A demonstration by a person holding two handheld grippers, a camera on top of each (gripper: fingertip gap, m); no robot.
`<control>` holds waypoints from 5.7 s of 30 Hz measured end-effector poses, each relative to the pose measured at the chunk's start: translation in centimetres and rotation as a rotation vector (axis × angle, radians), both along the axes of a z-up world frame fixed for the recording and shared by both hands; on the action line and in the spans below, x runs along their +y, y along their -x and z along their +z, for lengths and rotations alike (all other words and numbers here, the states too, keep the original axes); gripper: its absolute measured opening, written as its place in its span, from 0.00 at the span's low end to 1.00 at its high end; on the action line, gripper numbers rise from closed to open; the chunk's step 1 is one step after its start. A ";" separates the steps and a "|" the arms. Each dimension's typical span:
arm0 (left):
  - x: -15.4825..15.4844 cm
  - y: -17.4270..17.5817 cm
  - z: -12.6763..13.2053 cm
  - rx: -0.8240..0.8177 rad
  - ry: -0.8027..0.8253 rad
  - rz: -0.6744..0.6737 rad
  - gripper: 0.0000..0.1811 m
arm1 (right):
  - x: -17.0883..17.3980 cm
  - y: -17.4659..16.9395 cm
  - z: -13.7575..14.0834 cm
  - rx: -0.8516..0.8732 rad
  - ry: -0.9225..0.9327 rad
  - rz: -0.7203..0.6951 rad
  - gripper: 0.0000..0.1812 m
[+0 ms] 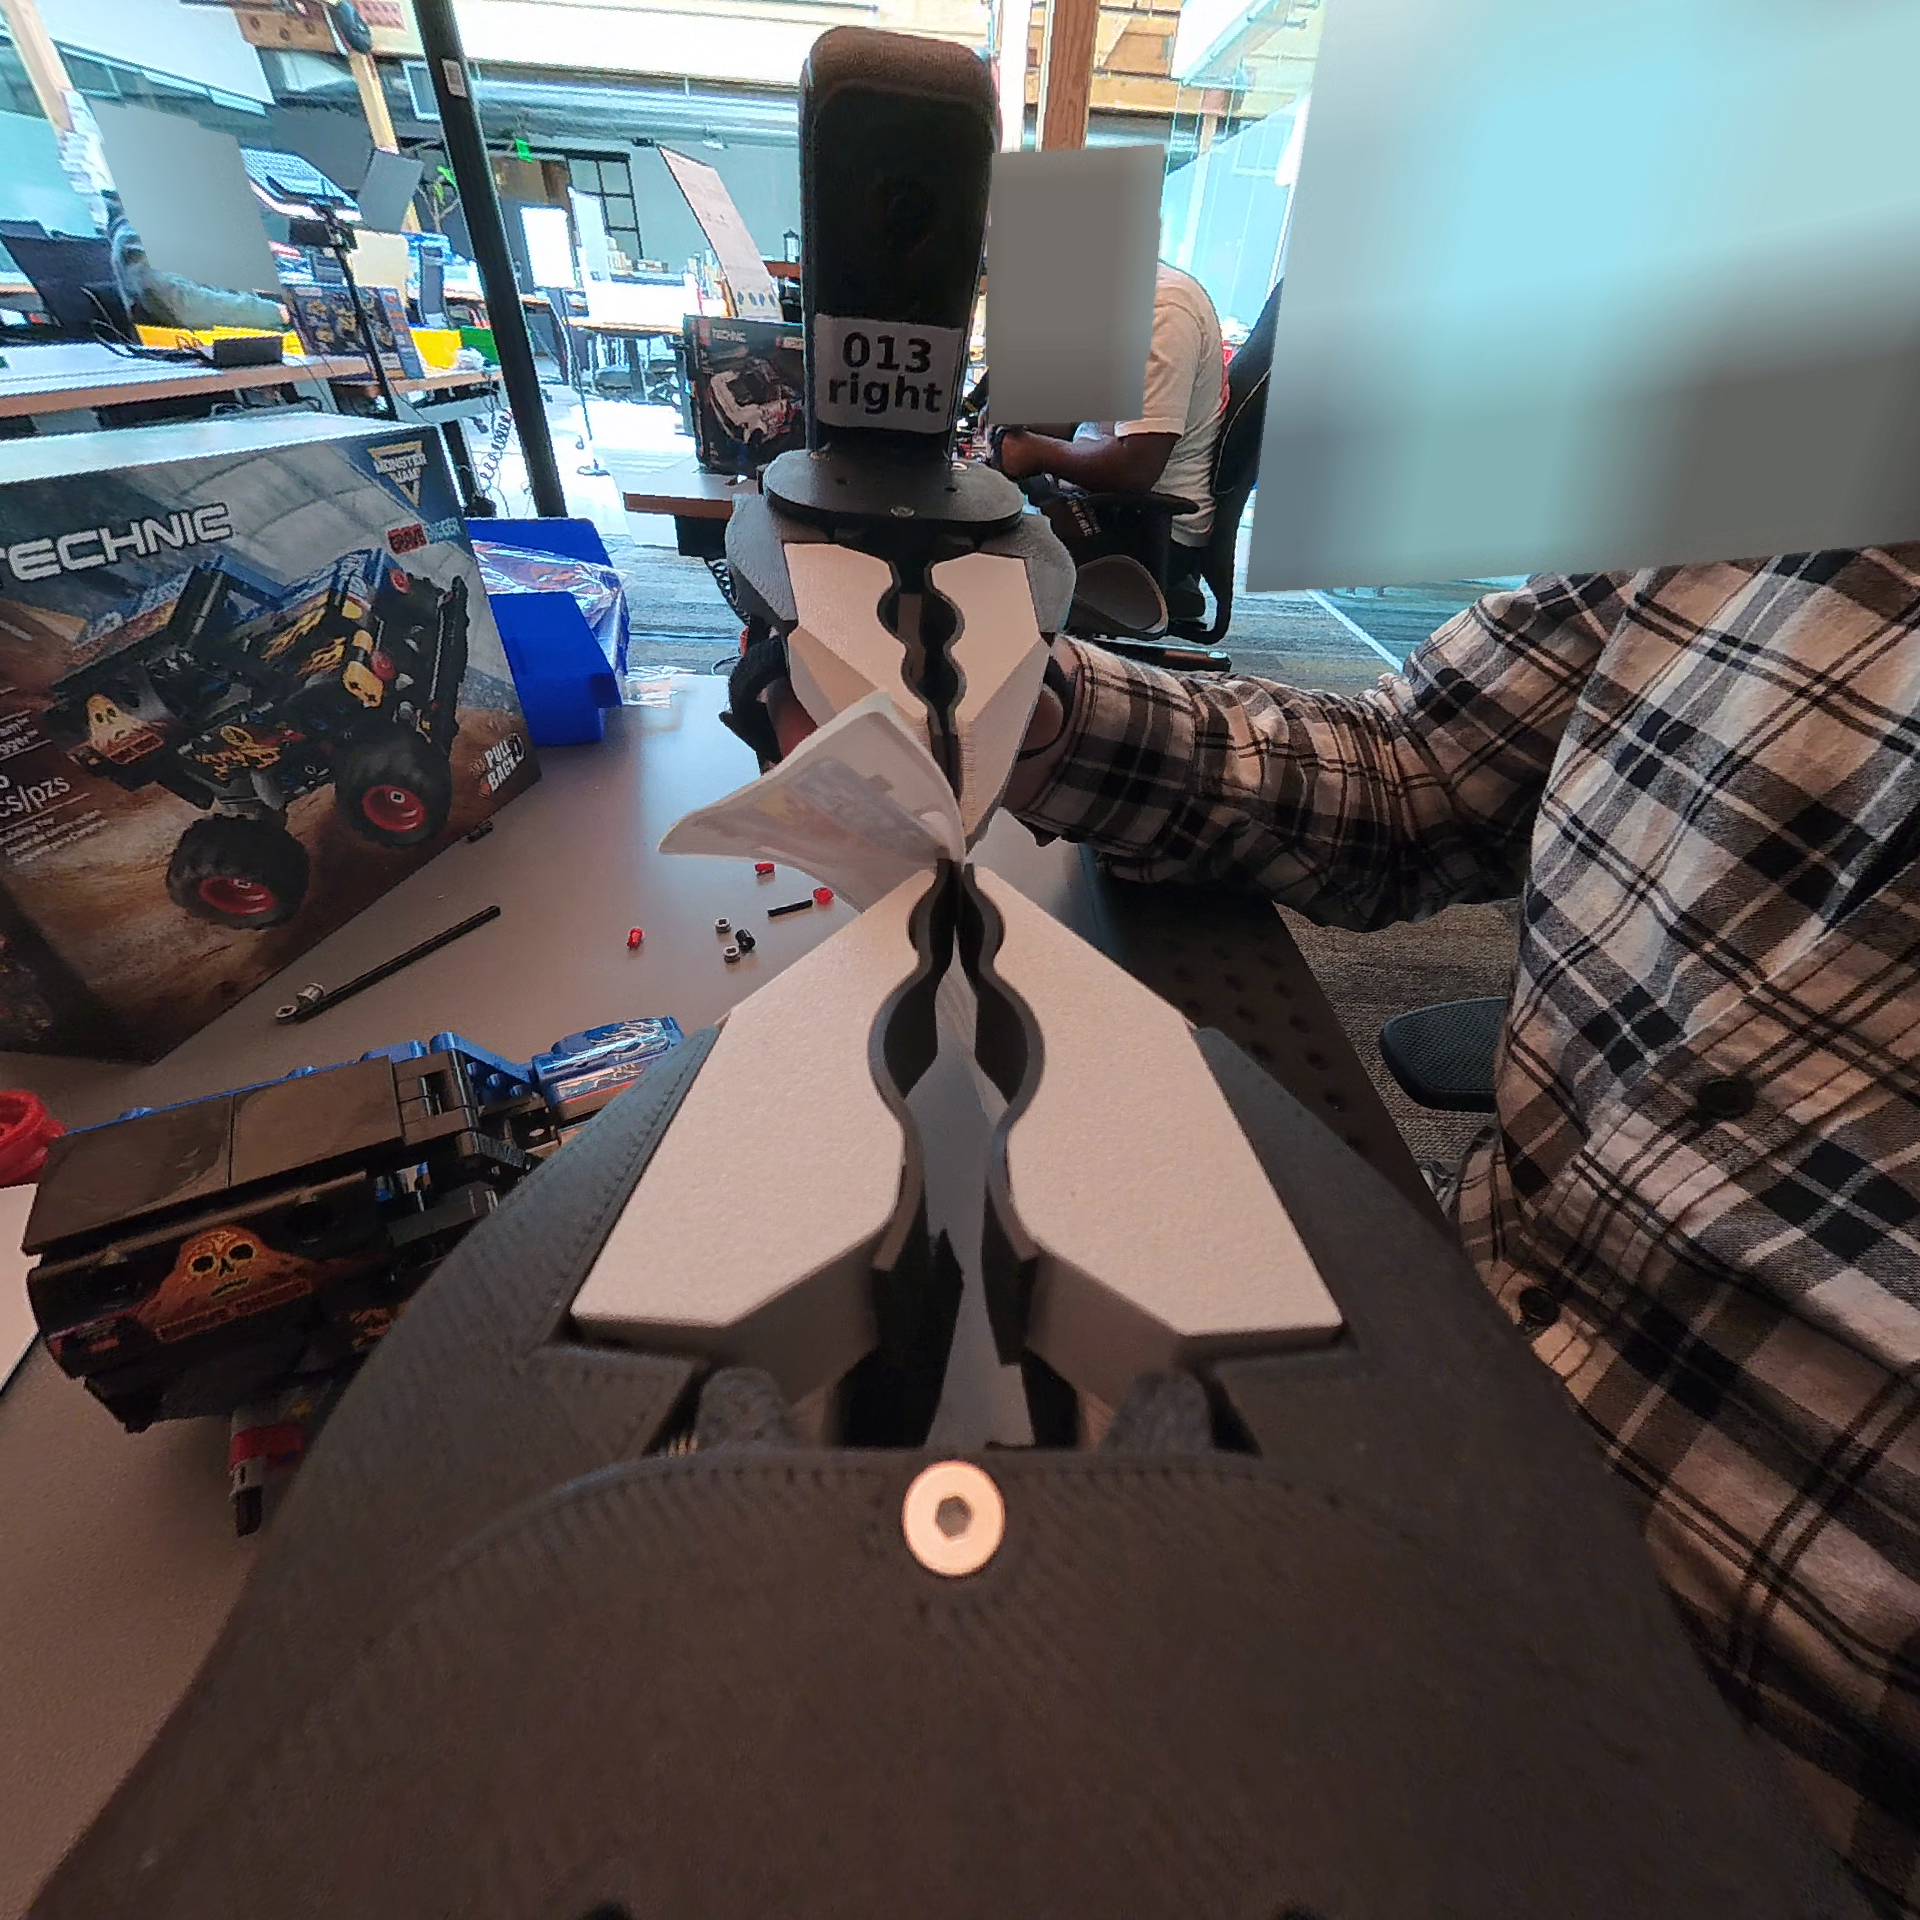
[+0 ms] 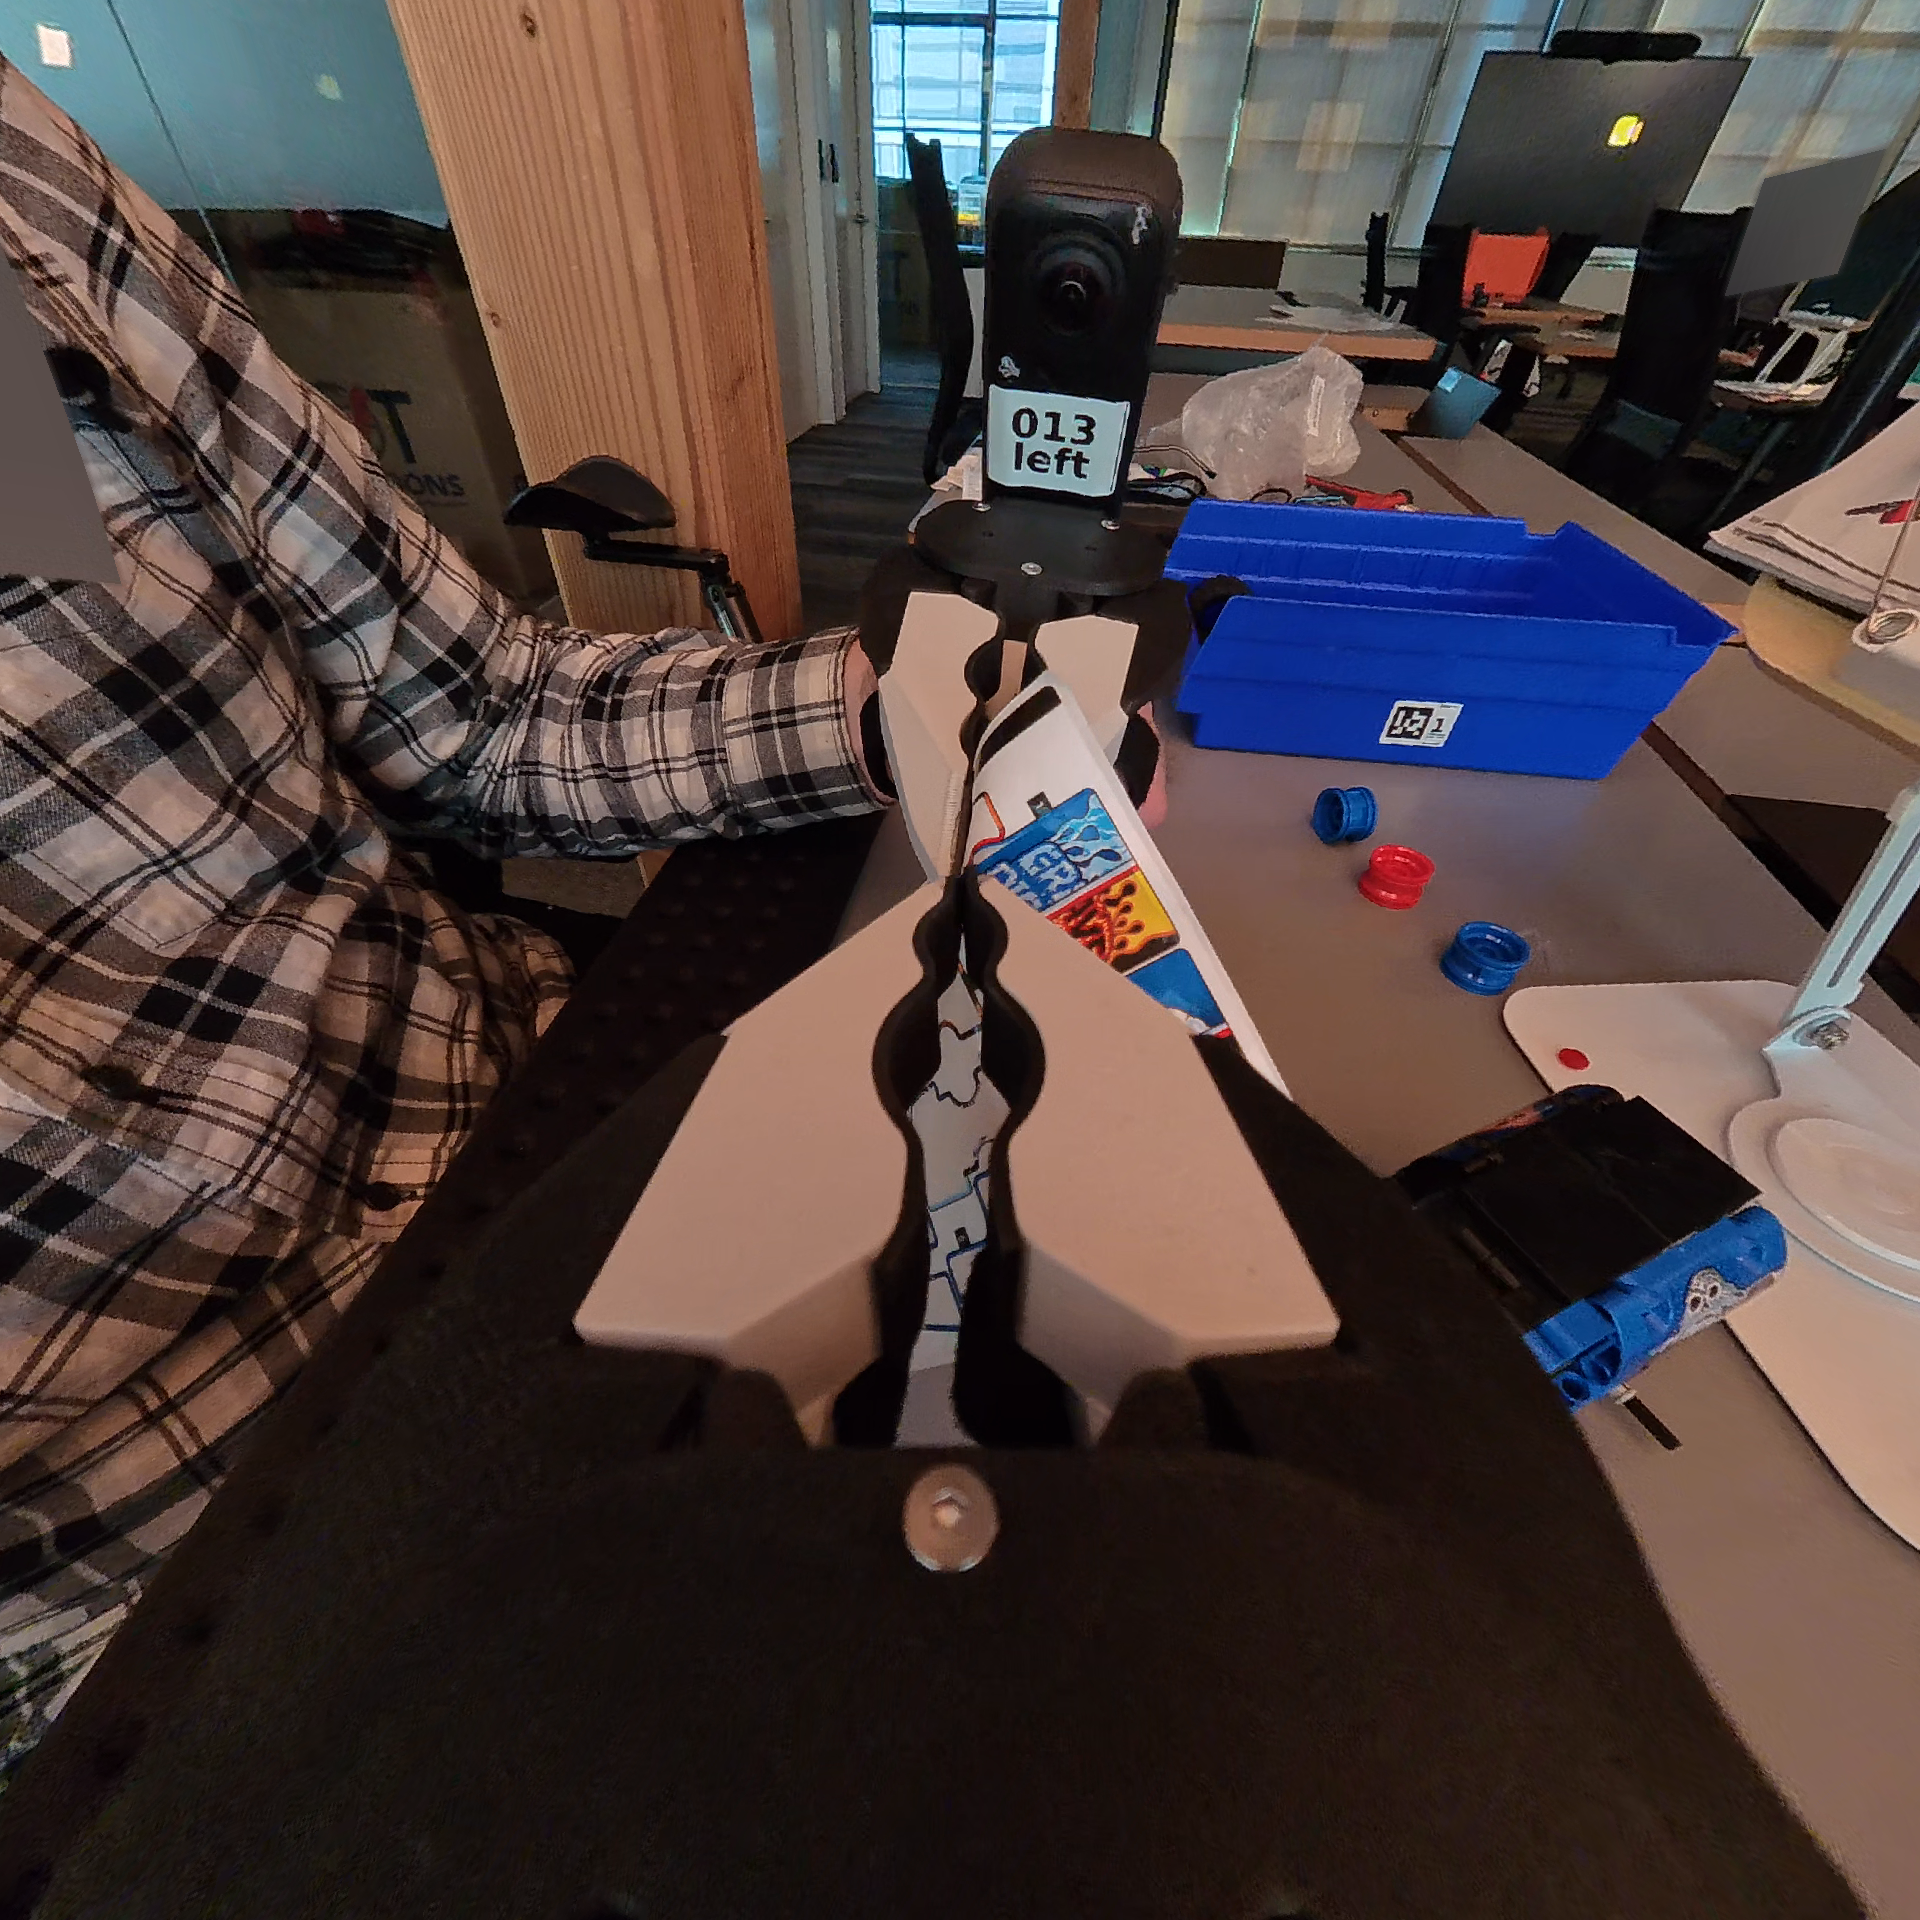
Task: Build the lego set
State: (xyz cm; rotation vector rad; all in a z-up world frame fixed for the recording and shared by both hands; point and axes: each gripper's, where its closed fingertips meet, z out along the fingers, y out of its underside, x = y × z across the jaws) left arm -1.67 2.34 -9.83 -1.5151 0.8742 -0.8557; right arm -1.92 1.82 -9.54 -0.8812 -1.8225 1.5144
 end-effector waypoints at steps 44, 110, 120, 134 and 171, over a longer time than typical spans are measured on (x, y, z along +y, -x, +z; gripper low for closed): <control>0.6 0.0 -0.1 0.099 -0.086 0.077 0.00 | 0.8 0.6 -0.2 -0.038 0.068 -0.019 0.00; 4.2 2.5 0.0 0.088 -0.137 0.403 0.00 | 5.3 2.1 1.2 0.025 0.000 -0.367 0.00; 4.5 2.1 -0.3 0.224 -0.228 0.462 0.00 | 5.5 2.6 1.3 -0.001 0.056 -0.406 0.12; 4.9 1.2 -1.1 0.425 -0.343 0.506 0.00 | 6.0 2.5 0.2 -0.075 0.083 -0.420 0.00; 3.6 4.2 2.1 0.215 -0.370 0.631 0.00 | 9.4 1.7 1.4 0.019 0.165 -0.567 0.00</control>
